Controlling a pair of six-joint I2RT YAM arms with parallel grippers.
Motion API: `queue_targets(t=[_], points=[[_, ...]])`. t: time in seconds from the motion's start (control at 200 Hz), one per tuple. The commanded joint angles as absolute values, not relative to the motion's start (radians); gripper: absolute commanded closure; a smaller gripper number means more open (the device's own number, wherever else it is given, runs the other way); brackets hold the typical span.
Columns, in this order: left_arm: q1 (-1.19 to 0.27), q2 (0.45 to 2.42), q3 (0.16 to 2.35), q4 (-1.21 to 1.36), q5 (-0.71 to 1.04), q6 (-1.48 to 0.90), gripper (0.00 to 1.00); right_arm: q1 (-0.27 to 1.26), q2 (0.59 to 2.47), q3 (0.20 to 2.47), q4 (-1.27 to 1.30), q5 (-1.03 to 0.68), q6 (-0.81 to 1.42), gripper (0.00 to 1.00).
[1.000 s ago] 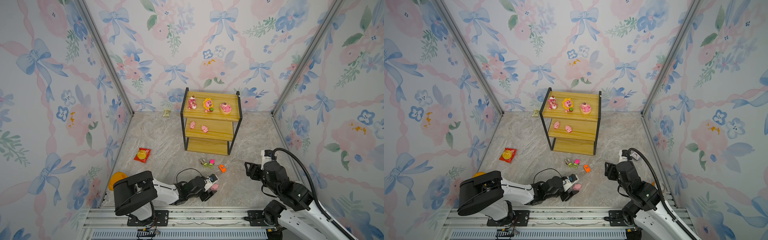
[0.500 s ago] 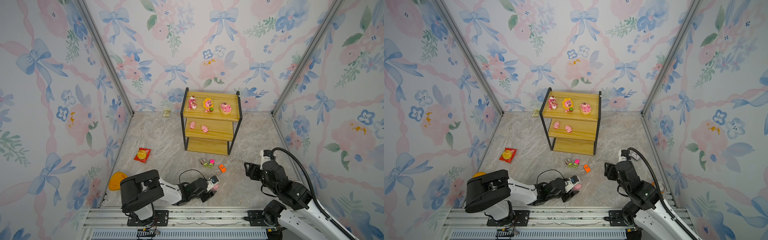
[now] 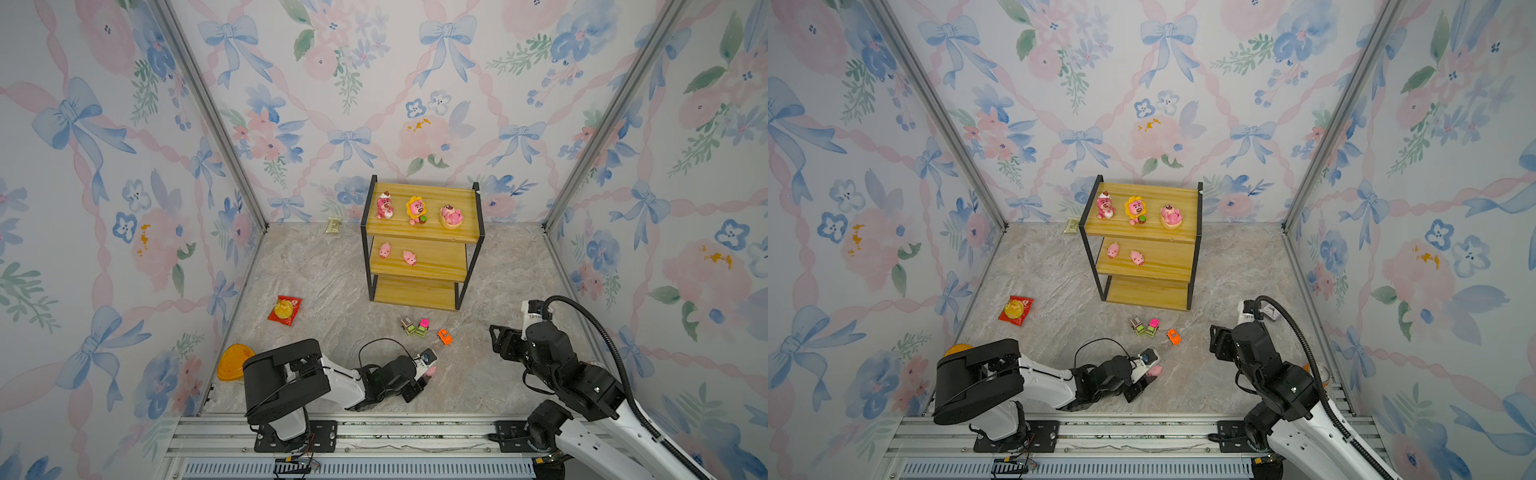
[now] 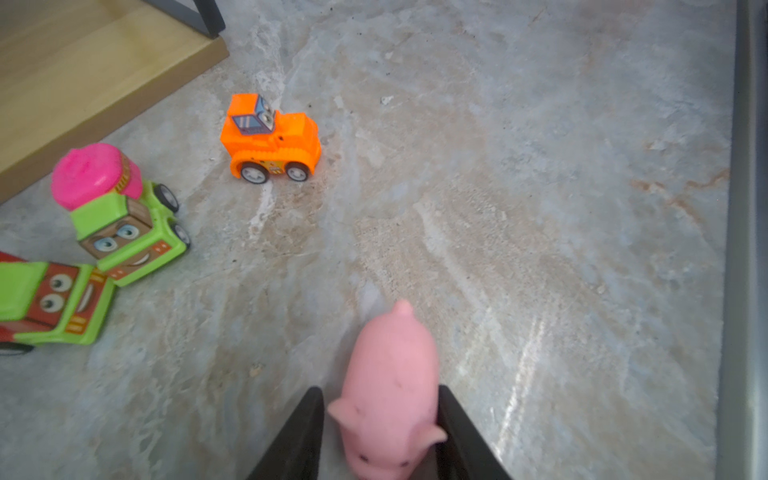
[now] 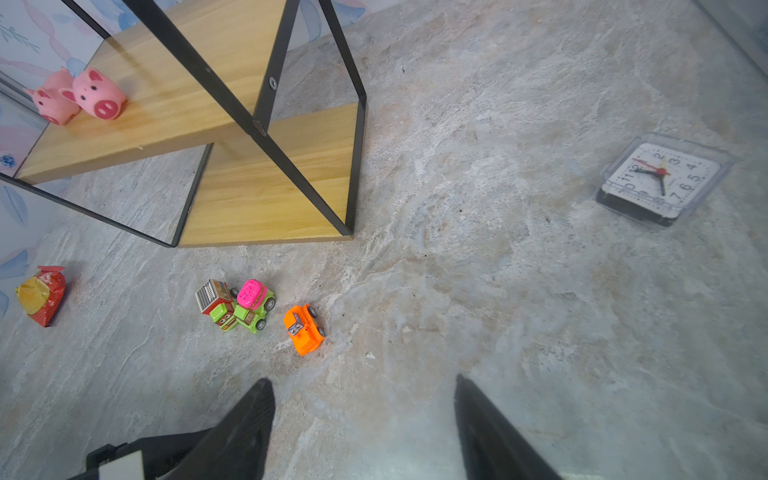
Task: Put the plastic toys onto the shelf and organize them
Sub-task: 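Lower the left gripper onto the pink pig on the floor and close, then lift the held pig with the left gripper up to the middle shelf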
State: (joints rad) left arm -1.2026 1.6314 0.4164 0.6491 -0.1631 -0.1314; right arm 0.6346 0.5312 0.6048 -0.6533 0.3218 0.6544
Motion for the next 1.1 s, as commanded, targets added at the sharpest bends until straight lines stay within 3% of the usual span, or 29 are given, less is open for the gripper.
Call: queue_targets(t=[0.0,0.275,0.835,1.095], points=[[-1.21,1.646,0.431,0.654,-0.187,-0.142,0.58,0.626,0.511,0.59,-0.692,0.344,0.658,0.29],[-1.216,1.63,0.424,0.657,-0.199,-0.143,0.65,0.625,0.495,0.59,-0.703,0.359,0.662,0.3],[-1.226,1.475,0.471,0.657,-0.237,-0.085,0.66,0.622,0.469,0.604,-0.73,0.39,0.655,0.3],[-1.199,1.463,0.607,0.657,-0.372,0.001,0.65,0.62,0.456,0.616,-0.75,0.397,0.65,0.3]])
